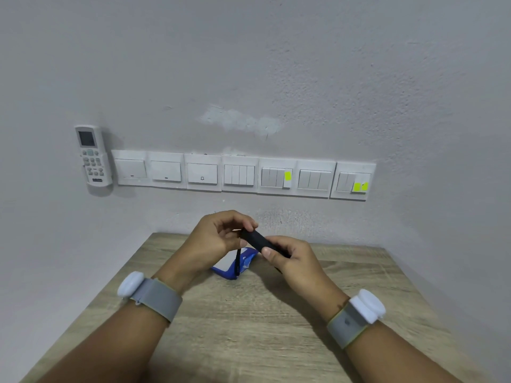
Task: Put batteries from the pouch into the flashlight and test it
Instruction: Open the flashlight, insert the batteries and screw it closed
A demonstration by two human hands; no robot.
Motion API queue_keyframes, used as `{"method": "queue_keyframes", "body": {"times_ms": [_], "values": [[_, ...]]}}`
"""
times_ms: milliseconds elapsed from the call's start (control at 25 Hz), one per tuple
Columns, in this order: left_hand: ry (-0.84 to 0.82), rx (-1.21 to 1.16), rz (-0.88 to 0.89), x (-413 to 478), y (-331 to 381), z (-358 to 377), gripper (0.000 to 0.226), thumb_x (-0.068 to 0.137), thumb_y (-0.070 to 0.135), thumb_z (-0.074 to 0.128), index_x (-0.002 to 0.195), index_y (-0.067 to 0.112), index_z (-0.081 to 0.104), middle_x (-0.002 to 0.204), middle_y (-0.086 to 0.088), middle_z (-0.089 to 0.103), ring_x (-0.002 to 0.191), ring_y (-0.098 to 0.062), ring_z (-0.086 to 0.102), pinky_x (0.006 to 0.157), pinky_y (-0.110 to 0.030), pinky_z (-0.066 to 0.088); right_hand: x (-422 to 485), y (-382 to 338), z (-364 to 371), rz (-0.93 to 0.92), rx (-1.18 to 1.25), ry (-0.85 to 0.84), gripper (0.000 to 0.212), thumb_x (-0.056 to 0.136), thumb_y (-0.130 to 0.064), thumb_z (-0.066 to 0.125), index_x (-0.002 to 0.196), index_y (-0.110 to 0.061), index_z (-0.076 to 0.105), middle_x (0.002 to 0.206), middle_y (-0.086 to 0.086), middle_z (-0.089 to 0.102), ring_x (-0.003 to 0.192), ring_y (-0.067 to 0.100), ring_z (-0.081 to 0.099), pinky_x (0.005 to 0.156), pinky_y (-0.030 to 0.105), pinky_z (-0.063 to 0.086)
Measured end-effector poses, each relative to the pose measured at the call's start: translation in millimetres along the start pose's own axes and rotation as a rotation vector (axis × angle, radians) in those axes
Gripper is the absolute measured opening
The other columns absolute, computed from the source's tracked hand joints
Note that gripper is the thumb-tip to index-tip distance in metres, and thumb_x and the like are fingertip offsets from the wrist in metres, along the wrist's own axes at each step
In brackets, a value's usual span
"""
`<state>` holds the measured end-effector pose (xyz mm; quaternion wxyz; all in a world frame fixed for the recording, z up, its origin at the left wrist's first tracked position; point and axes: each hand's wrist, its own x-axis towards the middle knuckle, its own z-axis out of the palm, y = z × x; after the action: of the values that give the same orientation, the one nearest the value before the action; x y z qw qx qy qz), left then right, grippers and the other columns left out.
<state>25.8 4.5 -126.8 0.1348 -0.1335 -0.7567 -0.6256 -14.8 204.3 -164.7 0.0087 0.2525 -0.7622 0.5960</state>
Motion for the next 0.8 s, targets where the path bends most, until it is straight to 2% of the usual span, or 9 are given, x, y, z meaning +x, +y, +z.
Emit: {"method": "queue_keyframes", "body": {"times_ms": [120,200,280,400,480,600,680,760,800], "values": [[0.006,-0.09,0.018,0.5,0.9,4.2,0.013,0.088,0.005,0.077,0.098,0.012,0.079,0.106,-0.007,0.079,0.105,-0.017,0.073,0.095,-0.03,0.057,-0.1,1.8,3.8,-0.004,0.034,-0.03,0.017,0.098,-0.018,0.063,0.109,-0.019,0.077,0.075,-0.017,0.068,0.07,-0.003,0.058,0.07,0.016,0.042],[0.12,0.058,-0.044,2.4,2.5,7.2,0.016,0.092,0.024,0.077,0.109,0.023,0.078,0.111,0.003,0.078,0.106,-0.009,0.072,0.098,-0.029,0.056,-0.2,1.2,3.1,-0.016,0.049,-0.016,0.017,0.098,-0.016,0.063,0.109,-0.018,0.076,0.075,-0.019,0.069,0.072,-0.003,0.059,0.072,0.014,0.043],[0.227,0.221,-0.113,4.2,2.4,5.3,0.024,0.087,0.035,0.081,0.109,0.03,0.074,0.111,0.01,0.073,0.1,-0.008,0.069,0.089,-0.027,0.055,0.2,-0.1,1.1,-0.017,0.063,0.016,0.018,0.097,-0.014,0.064,0.109,-0.019,0.076,0.08,-0.017,0.072,0.08,0.0,0.064,0.077,0.016,0.046],[0.201,0.184,-0.144,5.9,0.6,-0.7,0.012,0.088,0.029,0.082,0.098,0.025,0.079,0.095,0.002,0.077,0.084,-0.014,0.069,0.074,-0.03,0.057,0.1,-1.2,1.6,-0.004,0.043,0.059,0.019,0.096,-0.017,0.067,0.11,-0.024,0.076,0.092,-0.011,0.075,0.092,0.006,0.068,0.084,0.021,0.048],[0.161,0.185,-0.101,4.1,1.7,3.4,0.007,0.09,0.025,0.079,0.097,0.024,0.081,0.091,0.004,0.079,0.083,-0.016,0.072,0.069,-0.024,0.058,0.5,-1.0,1.7,-0.008,0.0,0.078,0.021,0.094,-0.018,0.069,0.112,-0.025,0.076,0.099,-0.009,0.076,0.098,0.008,0.068,0.086,0.021,0.049],[0.134,0.187,0.003,2.3,2.4,4.9,0.025,0.088,-0.001,0.077,0.1,0.019,0.082,0.099,0.002,0.081,0.095,-0.02,0.075,0.078,-0.016,0.057,1.9,-0.5,-1.0,-0.003,0.023,0.053,0.018,0.094,-0.015,0.068,0.108,-0.023,0.077,0.089,-0.014,0.076,0.087,0.003,0.068,0.08,0.02,0.047],[0.028,0.057,0.089,0.7,2.0,-2.8,0.03,0.088,-0.01,0.072,0.106,0.013,0.08,0.107,-0.006,0.08,0.107,-0.024,0.075,0.088,-0.021,0.057,1.5,-1.4,-0.3,0.001,0.09,0.017,0.015,0.095,-0.012,0.067,0.101,-0.022,0.077,0.076,-0.017,0.072,0.074,0.0,0.063,0.074,0.019,0.045],[-0.039,-0.119,0.107,-1.1,3.5,-9.2,0.023,0.094,0.015,0.072,0.117,0.01,0.076,0.113,-0.01,0.078,0.114,-0.025,0.072,0.097,-0.03,0.057,0.5,-3.9,1.3,-0.028,0.082,0.023,0.016,0.093,-0.012,0.07,0.103,-0.022,0.078,0.083,-0.016,0.075,0.079,0.001,0.067,0.076,0.016,0.048],[-0.006,-0.121,0.075,-1.4,3.4,-8.1,0.029,0.095,0.032,0.072,0.118,0.013,0.075,0.112,-0.008,0.078,0.113,-0.023,0.072,0.099,-0.035,0.058,-0.5,-5.5,1.7,-0.056,0.051,0.044,0.019,0.09,-0.012,0.073,0.106,-0.023,0.078,0.09,-0.013,0.077,0.086,0.002,0.069,0.08,0.015,0.049]]}}
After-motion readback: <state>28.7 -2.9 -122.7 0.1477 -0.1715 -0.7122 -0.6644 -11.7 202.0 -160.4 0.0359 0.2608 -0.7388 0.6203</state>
